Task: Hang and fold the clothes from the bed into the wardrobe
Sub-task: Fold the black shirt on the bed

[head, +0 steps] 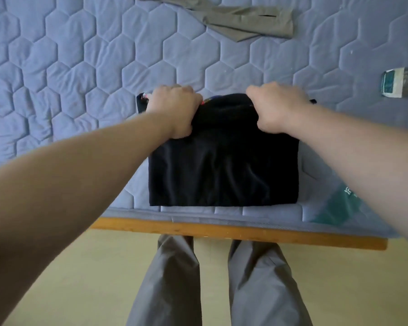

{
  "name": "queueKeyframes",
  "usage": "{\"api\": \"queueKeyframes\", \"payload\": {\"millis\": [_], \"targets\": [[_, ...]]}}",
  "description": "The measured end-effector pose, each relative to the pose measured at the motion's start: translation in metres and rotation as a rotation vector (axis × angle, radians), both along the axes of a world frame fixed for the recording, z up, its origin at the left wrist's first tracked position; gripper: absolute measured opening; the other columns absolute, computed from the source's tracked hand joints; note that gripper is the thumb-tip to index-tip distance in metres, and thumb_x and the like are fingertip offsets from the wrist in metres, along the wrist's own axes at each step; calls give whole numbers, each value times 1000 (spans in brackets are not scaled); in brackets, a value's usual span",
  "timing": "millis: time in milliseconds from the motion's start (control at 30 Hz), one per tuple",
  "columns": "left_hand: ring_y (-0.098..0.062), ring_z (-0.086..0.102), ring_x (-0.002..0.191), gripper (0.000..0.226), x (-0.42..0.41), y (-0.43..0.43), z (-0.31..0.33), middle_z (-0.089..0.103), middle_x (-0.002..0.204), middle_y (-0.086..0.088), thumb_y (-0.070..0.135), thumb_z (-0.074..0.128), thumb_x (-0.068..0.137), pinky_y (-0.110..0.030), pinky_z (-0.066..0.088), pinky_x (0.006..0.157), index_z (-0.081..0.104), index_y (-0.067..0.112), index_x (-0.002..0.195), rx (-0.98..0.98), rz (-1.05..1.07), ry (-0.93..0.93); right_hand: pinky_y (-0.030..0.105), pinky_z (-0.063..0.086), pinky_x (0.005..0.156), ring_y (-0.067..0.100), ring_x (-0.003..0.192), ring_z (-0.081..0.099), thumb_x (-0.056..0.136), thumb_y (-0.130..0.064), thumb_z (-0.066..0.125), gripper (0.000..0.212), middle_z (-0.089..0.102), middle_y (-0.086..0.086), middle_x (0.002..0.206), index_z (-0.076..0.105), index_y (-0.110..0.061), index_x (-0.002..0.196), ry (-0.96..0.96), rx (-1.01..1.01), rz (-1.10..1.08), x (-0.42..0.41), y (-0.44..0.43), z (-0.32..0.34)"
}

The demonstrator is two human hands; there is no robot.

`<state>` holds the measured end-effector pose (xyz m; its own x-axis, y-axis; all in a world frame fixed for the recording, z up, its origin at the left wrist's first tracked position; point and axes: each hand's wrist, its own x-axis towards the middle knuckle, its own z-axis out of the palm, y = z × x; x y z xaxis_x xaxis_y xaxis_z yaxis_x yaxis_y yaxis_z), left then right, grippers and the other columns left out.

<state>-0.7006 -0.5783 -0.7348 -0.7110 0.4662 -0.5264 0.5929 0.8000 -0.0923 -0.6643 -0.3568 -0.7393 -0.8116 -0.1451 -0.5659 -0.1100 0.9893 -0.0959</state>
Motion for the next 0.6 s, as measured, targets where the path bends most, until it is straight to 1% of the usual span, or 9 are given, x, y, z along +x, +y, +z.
{"api": "queueKeyframes", "payload": {"millis": [67,100,167,267,367,400,500,533,600], "targets": [[-34,57,90,27,54,-22,5,58,98,-7,25,67,79,-42,42,71,58,16,103,161,-60,207,42,40,69,37,88,58,76,-4,65,32,57,14,97,52,-13,103,328,-20,46,55,-2,7],[-34,56,86,25,83,-32,7,57,96,-9,23,67,80,-43,40,69,57,15,101,248,-70,271,43,41,70,38,89,57,77,-4,63,30,57,16,97,53,-10,105,440,-30,69,85,-4,8],[-34,54,84,25,134,-45,5,57,99,-11,24,65,81,-44,37,67,58,13,102,339,-48,298,45,39,71,37,90,53,86,-5,57,28,56,17,100,54,-8,113,513,-39,105,142,-8,1],[-34,53,83,32,186,-53,-10,58,107,-15,23,65,78,-42,36,65,59,12,108,330,-76,242,47,41,74,38,97,51,81,-9,67,42,53,16,107,54,-9,121,399,-32,99,205,-11,-14],[-34,50,90,51,219,-68,-36,54,118,-14,39,71,82,-42,38,69,54,10,120,283,-144,201,49,43,83,37,111,49,72,-26,82,65,51,14,119,52,-11,128,237,-38,71,233,-13,-35],[-34,49,91,54,225,-75,-45,54,120,-15,39,71,84,-42,38,70,52,9,125,260,-179,201,50,43,85,37,115,48,71,-28,83,69,50,14,122,50,-12,130,210,-38,66,236,-16,-41],[-33,49,87,47,222,-83,-64,56,116,-15,19,65,84,-41,38,68,51,8,128,237,-237,253,54,40,94,39,123,43,68,-21,80,79,43,18,130,39,-13,135,175,10,64,233,-25,-54],[-33,48,86,48,217,-81,-68,54,114,-15,19,64,83,-41,37,68,50,8,128,221,-244,252,56,39,97,39,125,41,67,-21,79,82,41,19,134,35,-13,136,170,27,62,230,-27,-58],[-33,44,87,56,209,-74,-71,49,113,-14,27,62,79,-41,35,69,46,7,129,152,-271,220,57,36,101,38,131,34,68,-27,81,89,33,19,140,29,-14,139,138,75,73,224,-28,-63]]}}
